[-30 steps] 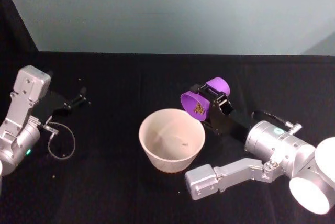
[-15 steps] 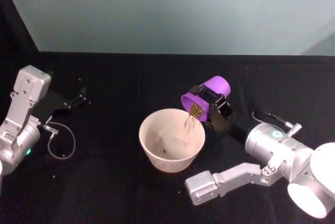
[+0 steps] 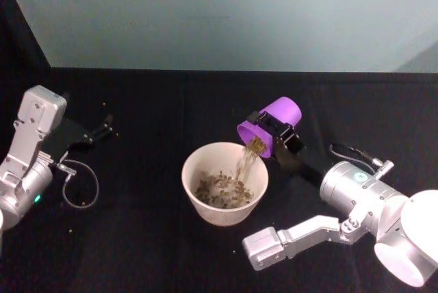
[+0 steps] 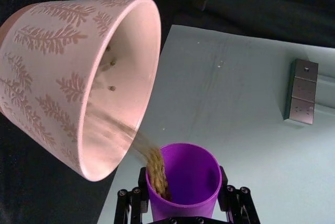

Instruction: Pick up the cup and pour the mung beans from the cup into the bowl.

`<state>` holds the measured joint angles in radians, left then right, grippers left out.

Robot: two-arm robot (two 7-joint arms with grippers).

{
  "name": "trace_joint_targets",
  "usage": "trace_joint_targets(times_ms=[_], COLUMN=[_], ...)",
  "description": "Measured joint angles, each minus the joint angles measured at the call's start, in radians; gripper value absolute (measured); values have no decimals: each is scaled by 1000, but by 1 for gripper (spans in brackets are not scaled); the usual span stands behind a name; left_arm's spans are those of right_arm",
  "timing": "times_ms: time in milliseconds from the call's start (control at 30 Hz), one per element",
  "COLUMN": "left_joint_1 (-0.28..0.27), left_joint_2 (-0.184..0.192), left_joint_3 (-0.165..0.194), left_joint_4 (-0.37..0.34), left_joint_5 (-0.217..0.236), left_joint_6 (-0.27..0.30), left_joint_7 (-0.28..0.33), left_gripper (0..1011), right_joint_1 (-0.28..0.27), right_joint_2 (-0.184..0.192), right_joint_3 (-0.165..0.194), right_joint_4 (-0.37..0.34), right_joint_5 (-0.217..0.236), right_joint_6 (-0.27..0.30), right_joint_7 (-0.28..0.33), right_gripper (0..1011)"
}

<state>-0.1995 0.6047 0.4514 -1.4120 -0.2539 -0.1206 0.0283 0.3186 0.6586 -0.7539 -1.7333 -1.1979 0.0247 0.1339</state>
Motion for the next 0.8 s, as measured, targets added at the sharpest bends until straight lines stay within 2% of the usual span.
trace_joint_targets(times_ms=[467,800], left_joint_1=[0,0], left_joint_2=[0,0], left_joint_3=[0,0], left_joint_4=[0,0], left_joint_5=[0,0], left_joint_6=[0,0], left_joint_7=[0,0], left_gripper=[1000,1000], right_joint_1=[-1,8], right_joint_2=[1,14], right_joint_3=[-6,-21], right_joint_4=[2,-17], right_joint_5=[-54,-122], right_joint_6=[3,26], right_joint_7=[-15,-19], right_gripper=[735,735])
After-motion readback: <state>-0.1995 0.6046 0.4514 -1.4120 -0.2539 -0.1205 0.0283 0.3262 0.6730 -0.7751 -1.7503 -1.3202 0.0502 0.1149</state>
